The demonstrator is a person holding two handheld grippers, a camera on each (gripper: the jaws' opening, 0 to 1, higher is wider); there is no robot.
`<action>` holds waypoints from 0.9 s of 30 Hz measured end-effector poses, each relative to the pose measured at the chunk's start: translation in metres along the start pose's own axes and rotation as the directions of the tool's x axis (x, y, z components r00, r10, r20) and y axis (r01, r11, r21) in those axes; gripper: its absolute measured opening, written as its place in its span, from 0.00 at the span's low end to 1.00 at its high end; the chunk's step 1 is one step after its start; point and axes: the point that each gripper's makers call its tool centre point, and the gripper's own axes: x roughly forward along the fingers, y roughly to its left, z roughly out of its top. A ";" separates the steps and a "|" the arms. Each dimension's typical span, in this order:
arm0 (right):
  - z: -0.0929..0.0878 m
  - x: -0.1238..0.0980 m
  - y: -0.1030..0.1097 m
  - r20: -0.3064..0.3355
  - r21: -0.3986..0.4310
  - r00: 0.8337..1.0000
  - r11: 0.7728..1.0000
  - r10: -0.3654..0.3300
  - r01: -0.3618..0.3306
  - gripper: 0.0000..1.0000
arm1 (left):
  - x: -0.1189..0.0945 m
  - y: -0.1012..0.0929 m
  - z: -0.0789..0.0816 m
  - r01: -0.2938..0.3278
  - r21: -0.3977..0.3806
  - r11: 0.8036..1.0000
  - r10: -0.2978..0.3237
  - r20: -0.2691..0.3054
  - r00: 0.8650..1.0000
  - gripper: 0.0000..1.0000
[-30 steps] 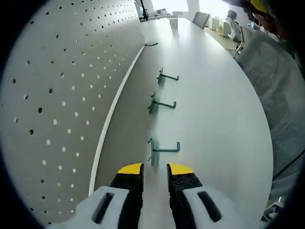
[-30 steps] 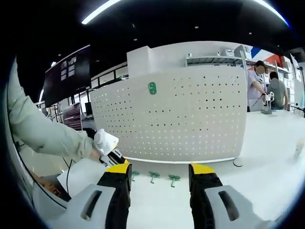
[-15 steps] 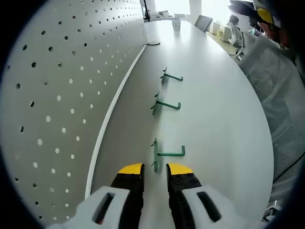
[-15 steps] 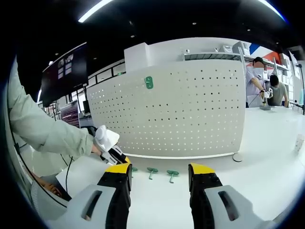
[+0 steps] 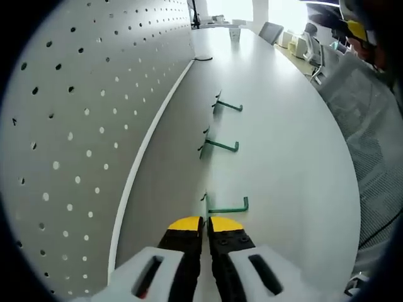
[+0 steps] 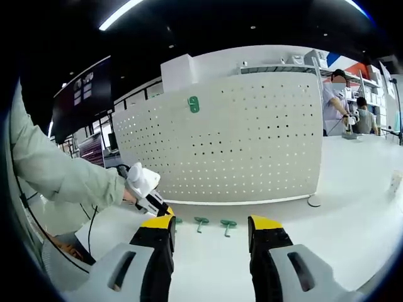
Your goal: Insert the hook assembly into the mounting plate slot until the hook locks in place.
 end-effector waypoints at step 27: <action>0.014 -0.005 0.001 0.040 -0.008 0.999 1.000 -0.009 0.010 0.44 | -0.061 0.027 0.049 -0.275 -0.221 0.936 0.332 0.289 0.898 0.02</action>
